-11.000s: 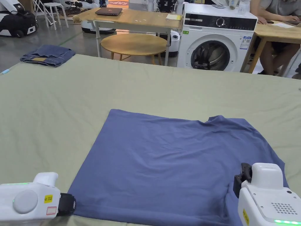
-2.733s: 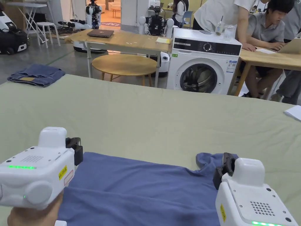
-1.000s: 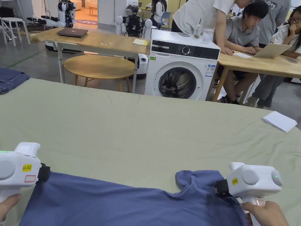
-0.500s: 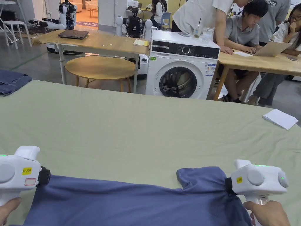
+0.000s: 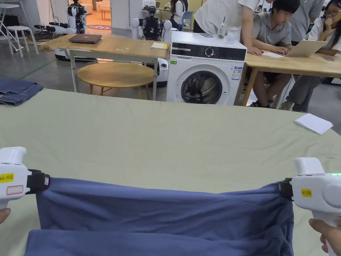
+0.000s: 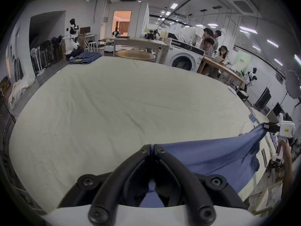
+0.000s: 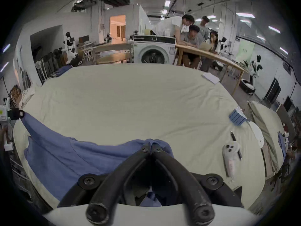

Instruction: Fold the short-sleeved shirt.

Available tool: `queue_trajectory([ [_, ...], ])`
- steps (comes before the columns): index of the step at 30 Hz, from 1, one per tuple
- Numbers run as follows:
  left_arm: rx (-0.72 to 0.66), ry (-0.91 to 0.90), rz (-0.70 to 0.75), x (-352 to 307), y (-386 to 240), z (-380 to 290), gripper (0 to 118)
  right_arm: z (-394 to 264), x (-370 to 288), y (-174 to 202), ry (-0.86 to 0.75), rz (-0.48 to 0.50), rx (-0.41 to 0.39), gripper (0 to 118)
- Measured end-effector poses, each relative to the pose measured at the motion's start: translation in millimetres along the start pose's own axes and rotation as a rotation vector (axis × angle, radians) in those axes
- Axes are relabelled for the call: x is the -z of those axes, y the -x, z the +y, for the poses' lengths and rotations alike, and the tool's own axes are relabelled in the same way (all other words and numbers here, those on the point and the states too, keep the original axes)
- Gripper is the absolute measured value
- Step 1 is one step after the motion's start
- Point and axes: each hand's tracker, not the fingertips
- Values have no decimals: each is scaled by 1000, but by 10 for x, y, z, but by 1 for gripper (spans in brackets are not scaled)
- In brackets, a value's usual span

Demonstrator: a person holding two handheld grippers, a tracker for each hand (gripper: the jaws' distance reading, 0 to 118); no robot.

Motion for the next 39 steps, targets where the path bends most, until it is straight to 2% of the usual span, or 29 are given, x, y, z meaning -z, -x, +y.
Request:
queue_trajectory([
  [7,22,0,-12,-323,-12,-376,0,-425,-385,34,11,6,-13,0],
  [17,-21,39,-38,-613,88,-1089,0,-1188,-641,-46,90,10,24,0],
  [27,59,195,7,-381,99,-1555,0,-1729,-327,-11,231,-22,-20,0],
  [30,131,251,48,-251,34,-1666,0,-1825,-219,-10,239,-24,-28,0],
  [33,144,243,61,-173,-3,-1716,0,-1862,-157,1,240,-27,-20,0],
  [37,119,228,67,-161,12,-1703,2,-1871,-111,-26,225,-59,-42,18],
  [38,94,226,63,-195,18,-1676,7,-1846,-139,-24,222,-73,-51,27],
  [39,58,225,65,-235,13,-1625,12,-1803,-184,-31,215,-101,-55,42],
])
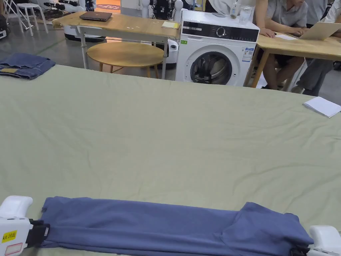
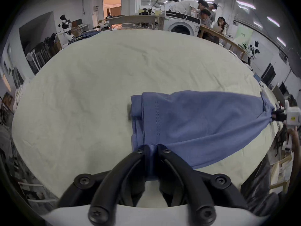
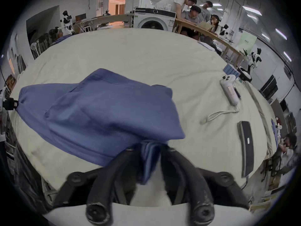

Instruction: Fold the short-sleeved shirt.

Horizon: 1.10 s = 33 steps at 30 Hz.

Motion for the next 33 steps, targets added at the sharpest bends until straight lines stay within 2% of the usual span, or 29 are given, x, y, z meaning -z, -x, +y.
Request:
queue_trajectory([
  [1,-18,-12,-5,-42,-7,32,22,21,-68,-6,-11,-26,7,59],
  [2,-22,-49,4,-103,-36,74,26,71,-151,-29,-44,-45,24,62],
  [8,5,-272,-27,-331,-348,361,30,413,-498,54,-262,-40,124,62],
  [11,75,-384,0,-349,-625,467,30,498,-617,320,-397,-59,141,62],
  [14,142,-515,47,-377,-953,531,30,564,-703,598,-596,-1,177,62],
  [17,172,-642,78,-356,-1157,571,30,621,-819,935,-759,-21,191,62],
  [19,156,-687,92,-398,-1279,616,30,668,-882,1111,-823,6,201,54],
  [22,121,-753,37,-462,-1351,654,29,748,-988,1394,-875,34,213,47],
  [24,109,-801,51,-512,-1393,668,19,784,-1025,1529,-914,34,217,30],
  [25,103,-820,72,-537,-1404,670,9,806,-1026,1563,-921,32,208,12],
  [26,88,-848,82,-575,-1404,663,1,821,-1036,1617,-939,14,204,3],
  [27,71,-890,78,-614,-1409,659,0,840,-1049,1667,-942,-6,200,2],
  [33,12,-906,87,-728,-1269,685,0,903,-1027,1714,-930,29,210,0],
])
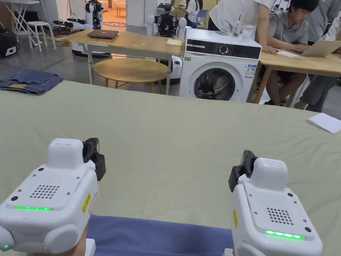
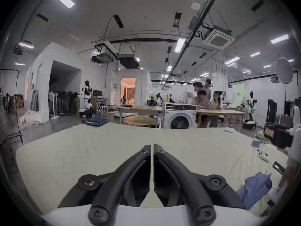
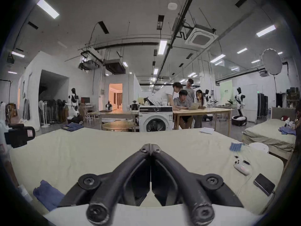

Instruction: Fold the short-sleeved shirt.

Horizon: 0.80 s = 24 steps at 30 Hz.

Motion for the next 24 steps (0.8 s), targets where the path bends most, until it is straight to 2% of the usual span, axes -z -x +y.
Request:
queue_trajectory([
  [5,-5,155,-58,16,410,2,0,-38,61,-23,32,19,-29,0],
  [11,-169,535,-183,143,1223,-150,3,-124,127,-6,75,55,-51,0],
  [12,-200,604,-206,174,1367,-200,9,-137,138,17,88,60,-58,0],
  [15,-349,716,-279,223,1781,-380,39,-205,164,50,113,79,-74,0],
  [16,-382,750,-290,240,1891,-438,54,-194,138,100,122,83,-77,0],
  [17,-411,795,-302,266,2003,-510,59,-209,136,123,132,87,-80,0],
  [20,-444,878,-312,320,2183,-669,65,-247,135,185,165,99,-96,0],
  [24,-662,960,-377,473,2419,-993,65,-318,141,231,208,110,-92,0],
])
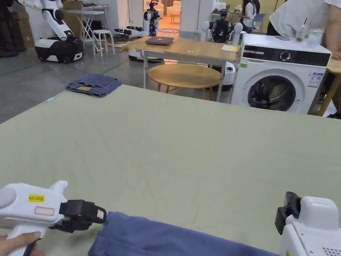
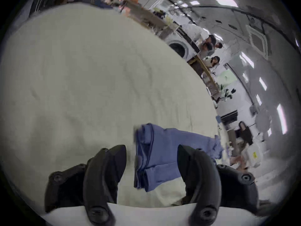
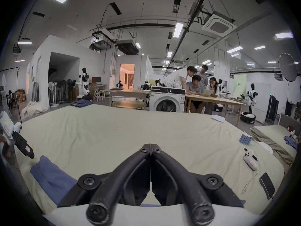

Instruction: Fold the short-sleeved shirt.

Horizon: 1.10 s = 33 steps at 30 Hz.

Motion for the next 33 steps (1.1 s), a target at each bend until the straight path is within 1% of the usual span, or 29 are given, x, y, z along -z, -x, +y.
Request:
queue_trajectory([
  [2,-38,60,-87,136,120,-18,65,-22,3,12,16,5,5,0],
  [5,-53,185,-152,435,213,-92,65,-45,6,6,33,6,4,0],
  [7,-98,145,-274,492,235,-125,65,-58,4,11,40,6,2,0],
  [10,-209,119,-344,622,284,-150,65,-79,25,-21,52,7,8,0],
  [12,-191,137,-388,702,244,-160,63,-117,70,-67,61,7,6,0],
  [13,-177,142,-380,731,214,-163,53,-128,84,-79,64,6,4,0],
  [14,-154,151,-362,734,192,-158,38,-136,92,-84,67,6,5,0],
  [15,-133,162,-311,754,165,-160,20,-140,99,-87,72,9,5,0],
  [16,-130,161,-258,775,146,-169,5,-159,118,-106,76,12,5,0],
  [17,-133,158,-188,798,144,-183,4,-174,135,-118,80,14,4,0],
  [18,-157,148,-192,797,239,-141,4,-182,142,-122,83,15,3,0],
  [19,-168,137,-235,777,245,-141,3,-187,146,-124,85,15,2,0],
  [23,-102,110,-146,701,137,-104,1,-226,175,-170,98,20,3,0],
  [26,-43,99,-84,611,-76,-112,1,-237,168,-198,97,20,-1,0],
  [29,-27,85,-74,482,-217,-64,0,-218,150,-229,90,20,-3,0],
  [31,13,69,-70,389,-335,-49,0,-199,152,-254,85,19,-3,0],
  [33,68,43,-18,254,-447,-8,0,-184,141,-270,79,21,-3,0],
])
